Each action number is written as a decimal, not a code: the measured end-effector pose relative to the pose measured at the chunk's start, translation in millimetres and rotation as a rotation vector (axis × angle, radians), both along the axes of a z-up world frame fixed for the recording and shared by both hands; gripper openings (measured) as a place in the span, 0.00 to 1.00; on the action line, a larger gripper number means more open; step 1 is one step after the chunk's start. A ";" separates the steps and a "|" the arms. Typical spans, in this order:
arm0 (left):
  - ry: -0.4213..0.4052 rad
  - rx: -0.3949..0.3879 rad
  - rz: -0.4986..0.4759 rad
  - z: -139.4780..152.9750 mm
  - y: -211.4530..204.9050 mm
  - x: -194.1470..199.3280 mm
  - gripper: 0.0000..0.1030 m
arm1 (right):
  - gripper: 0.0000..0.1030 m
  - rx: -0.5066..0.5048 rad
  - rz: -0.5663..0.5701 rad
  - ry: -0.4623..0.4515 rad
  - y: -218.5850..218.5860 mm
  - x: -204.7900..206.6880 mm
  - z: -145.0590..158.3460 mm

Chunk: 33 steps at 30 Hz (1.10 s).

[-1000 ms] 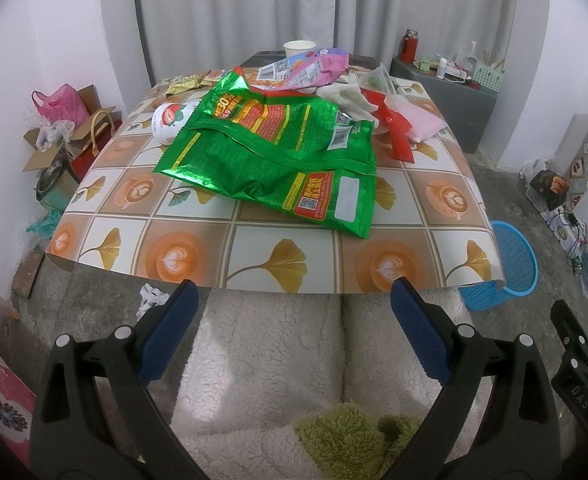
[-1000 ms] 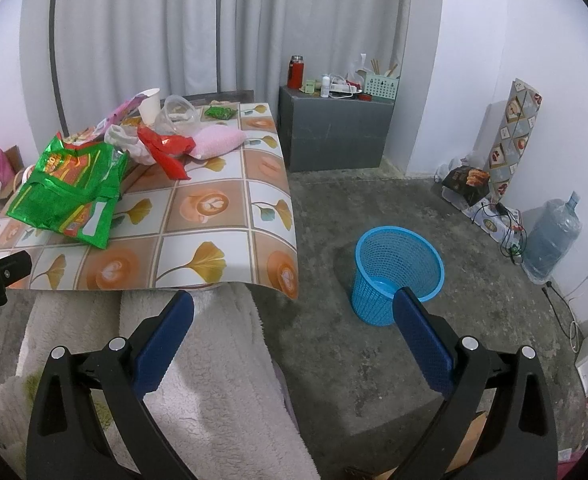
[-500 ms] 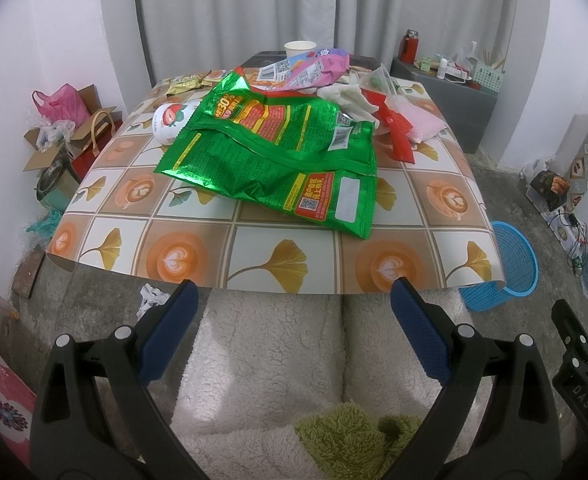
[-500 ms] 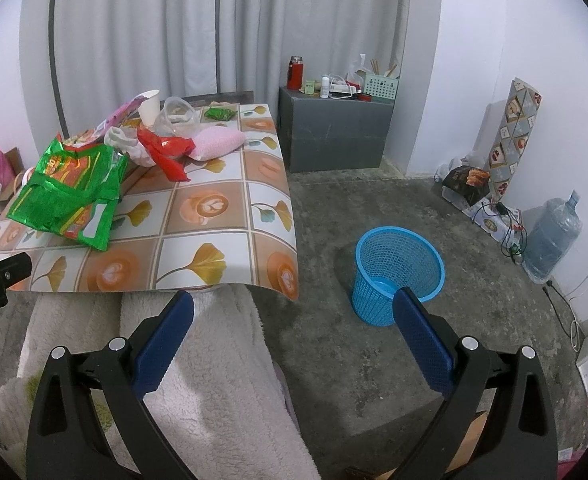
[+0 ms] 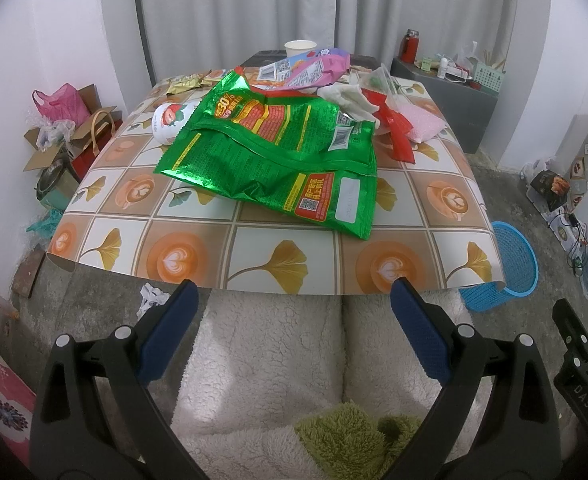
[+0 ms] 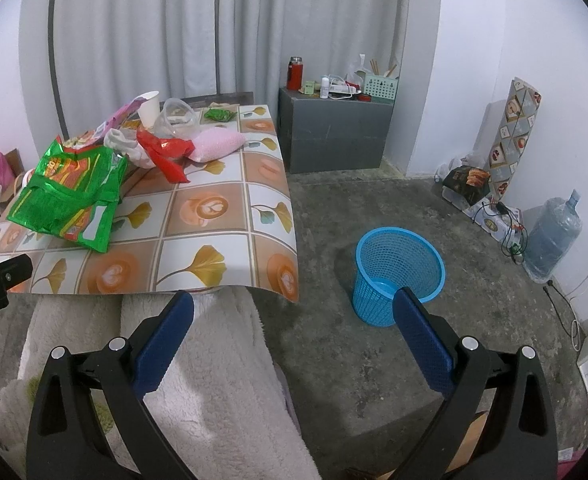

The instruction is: Collect trash

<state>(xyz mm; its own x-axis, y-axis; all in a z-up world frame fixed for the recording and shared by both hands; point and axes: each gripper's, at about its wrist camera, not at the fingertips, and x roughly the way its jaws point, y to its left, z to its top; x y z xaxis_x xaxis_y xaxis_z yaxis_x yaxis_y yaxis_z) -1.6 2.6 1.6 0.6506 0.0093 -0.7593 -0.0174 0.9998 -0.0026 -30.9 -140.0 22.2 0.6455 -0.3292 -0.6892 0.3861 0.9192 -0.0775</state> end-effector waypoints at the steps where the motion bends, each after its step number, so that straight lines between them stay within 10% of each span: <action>1: 0.000 0.000 0.000 -0.1 0.0 0.1 0.90 | 0.94 0.001 0.000 0.000 0.2 0.1 0.4; 18: -0.115 -0.056 0.072 20.6 60.8 14.4 0.90 | 0.94 -0.064 0.120 -0.213 21.3 47.3 54.5; 33: -0.280 -0.216 0.028 60.5 115.0 84.4 0.90 | 0.94 0.116 0.210 -0.215 9.9 114.2 44.7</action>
<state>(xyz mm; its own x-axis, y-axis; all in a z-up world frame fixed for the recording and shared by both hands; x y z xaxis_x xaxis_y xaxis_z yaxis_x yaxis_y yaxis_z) 82.8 117.6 62.1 0.8356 -0.1111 -0.5380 -0.0134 0.9749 -0.2221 83.3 -130.1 66.9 0.8257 -0.1003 -0.5552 0.1830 0.9785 0.0954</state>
